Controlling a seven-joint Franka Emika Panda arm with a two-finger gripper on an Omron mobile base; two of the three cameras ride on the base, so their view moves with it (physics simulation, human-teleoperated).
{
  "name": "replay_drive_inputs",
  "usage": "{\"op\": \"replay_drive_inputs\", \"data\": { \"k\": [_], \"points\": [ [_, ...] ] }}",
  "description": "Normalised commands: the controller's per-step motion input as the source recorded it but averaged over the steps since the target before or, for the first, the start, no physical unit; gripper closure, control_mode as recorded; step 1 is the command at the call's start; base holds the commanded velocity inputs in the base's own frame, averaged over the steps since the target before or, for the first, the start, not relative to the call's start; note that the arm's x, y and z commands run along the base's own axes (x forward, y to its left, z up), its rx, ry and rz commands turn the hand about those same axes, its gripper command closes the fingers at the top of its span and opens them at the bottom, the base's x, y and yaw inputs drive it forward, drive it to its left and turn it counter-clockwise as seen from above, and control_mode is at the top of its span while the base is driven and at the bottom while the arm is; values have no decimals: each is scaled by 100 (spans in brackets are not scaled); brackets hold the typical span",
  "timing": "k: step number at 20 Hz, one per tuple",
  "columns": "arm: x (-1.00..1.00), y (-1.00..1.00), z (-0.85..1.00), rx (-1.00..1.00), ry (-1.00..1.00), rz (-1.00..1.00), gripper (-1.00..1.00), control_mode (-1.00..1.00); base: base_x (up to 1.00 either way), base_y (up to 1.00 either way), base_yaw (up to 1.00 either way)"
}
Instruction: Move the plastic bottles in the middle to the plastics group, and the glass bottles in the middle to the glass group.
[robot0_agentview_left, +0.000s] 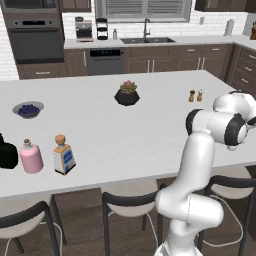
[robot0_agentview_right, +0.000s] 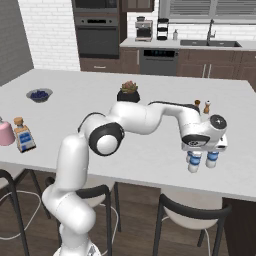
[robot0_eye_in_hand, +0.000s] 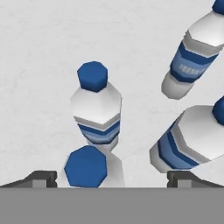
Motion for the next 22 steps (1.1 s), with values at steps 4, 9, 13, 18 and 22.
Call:
{"op": "replay_drive_inputs", "data": {
  "k": [4,9,13,18,22],
  "points": [
    [-43,0,43,-4,0,0,-100,-100,0,0,0],
    [-60,11,56,-7,0,0,-100,-100,0,0,0],
    [-56,36,57,-1,0,0,-100,-100,0,0,0],
    [-68,81,28,-8,0,0,-100,-100,0,0,0],
    [-61,100,10,-9,0,0,-100,-100,0,0,0]
  ]
}}
